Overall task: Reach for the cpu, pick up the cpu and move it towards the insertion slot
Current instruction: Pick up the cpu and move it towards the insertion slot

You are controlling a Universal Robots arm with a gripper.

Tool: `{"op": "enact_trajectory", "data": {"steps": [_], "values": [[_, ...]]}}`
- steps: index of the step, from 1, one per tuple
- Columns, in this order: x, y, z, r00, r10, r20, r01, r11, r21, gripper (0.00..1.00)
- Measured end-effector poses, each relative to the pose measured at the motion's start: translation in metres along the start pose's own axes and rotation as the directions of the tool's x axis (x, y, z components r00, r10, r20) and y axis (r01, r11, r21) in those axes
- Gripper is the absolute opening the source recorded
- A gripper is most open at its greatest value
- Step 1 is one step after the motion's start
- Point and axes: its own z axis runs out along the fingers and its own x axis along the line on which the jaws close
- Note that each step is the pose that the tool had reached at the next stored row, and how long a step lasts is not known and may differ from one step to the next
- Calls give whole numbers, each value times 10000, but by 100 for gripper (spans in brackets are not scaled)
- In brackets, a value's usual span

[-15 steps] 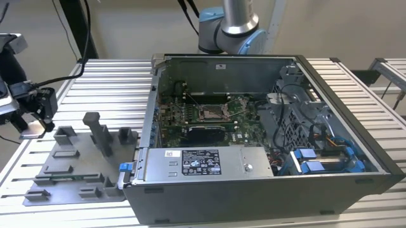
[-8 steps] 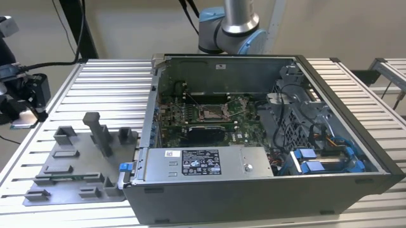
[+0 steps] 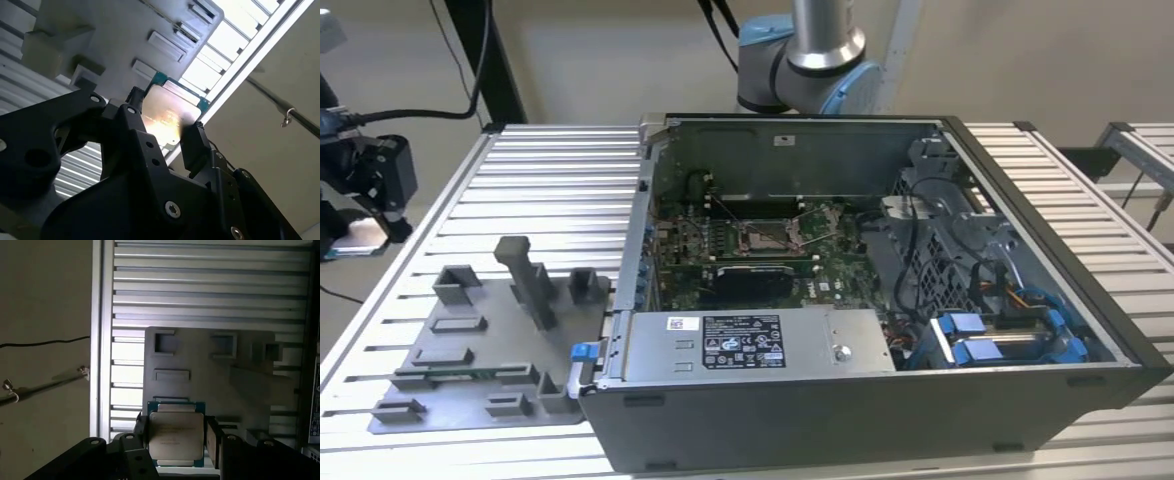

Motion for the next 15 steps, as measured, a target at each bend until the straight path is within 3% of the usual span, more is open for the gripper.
{"op": "enact_trajectory", "data": {"steps": [11, 15], "values": [[0, 1, -60, 10000, 0, -2, 0, 10000, 0, 0], [0, 2, -115, 10000, 0, -2, 0, 10000, 0, 0]]}}
